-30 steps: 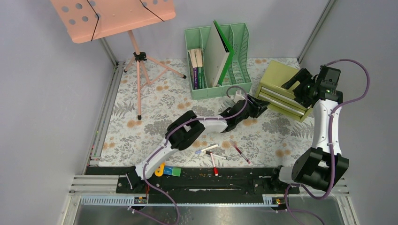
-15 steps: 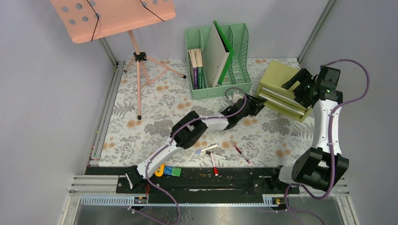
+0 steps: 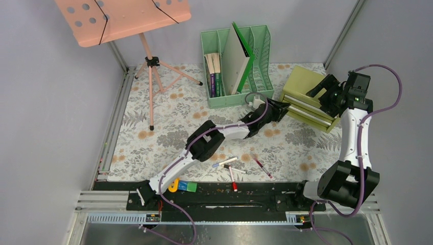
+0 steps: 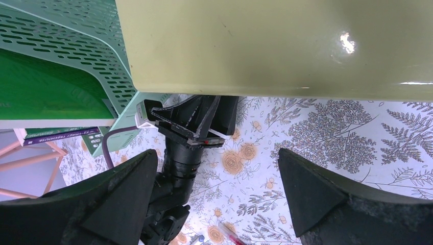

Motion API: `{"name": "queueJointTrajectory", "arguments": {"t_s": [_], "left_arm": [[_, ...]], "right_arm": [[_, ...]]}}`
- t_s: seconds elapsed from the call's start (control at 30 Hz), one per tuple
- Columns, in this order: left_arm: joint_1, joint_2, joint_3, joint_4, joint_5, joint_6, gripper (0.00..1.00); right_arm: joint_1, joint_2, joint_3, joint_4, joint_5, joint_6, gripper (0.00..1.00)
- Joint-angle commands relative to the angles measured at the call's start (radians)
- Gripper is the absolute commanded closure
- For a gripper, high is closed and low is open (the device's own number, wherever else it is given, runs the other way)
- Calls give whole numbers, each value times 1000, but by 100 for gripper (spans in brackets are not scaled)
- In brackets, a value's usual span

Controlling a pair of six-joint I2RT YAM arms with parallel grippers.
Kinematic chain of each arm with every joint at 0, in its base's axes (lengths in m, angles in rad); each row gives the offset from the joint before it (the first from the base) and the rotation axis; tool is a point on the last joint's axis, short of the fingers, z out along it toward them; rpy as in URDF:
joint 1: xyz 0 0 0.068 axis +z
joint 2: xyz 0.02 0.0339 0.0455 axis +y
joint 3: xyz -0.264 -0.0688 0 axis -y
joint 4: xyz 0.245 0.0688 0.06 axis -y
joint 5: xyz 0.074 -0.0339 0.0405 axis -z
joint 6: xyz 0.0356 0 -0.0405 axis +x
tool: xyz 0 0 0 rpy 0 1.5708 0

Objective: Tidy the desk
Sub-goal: Open the drawer in the storage box.

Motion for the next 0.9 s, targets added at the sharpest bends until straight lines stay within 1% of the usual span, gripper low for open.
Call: {"name": "queueJointTrajectory", "arguments": {"t_s": [0.0, 0.13, 0.3, 0.43, 0.67, 0.77, 0.87], "left_arm": [[4, 16, 97, -52, -53, -26, 53], [3, 47, 150, -78, -62, -38, 56], [-2, 54, 180, -117, -86, -29, 67], [-6, 48, 182, -146, -97, -21, 73], [-4, 3, 99, -91, -95, -22, 90], [-4, -21, 59, -59, -87, -13, 100], [-4, -50, 0, 4, -62, -5, 100]], "right_arm": [[7, -8, 10, -7, -19, -16, 4], [7, -2, 11, -9, -22, -16, 5], [7, 1, 8, -10, -24, -19, 4], [7, -3, 6, -11, -21, -20, 4], [7, -4, 1, -9, -26, -18, 4], [7, -4, -2, -9, -25, -18, 4], [7, -5, -5, -9, -25, -17, 4]]}}
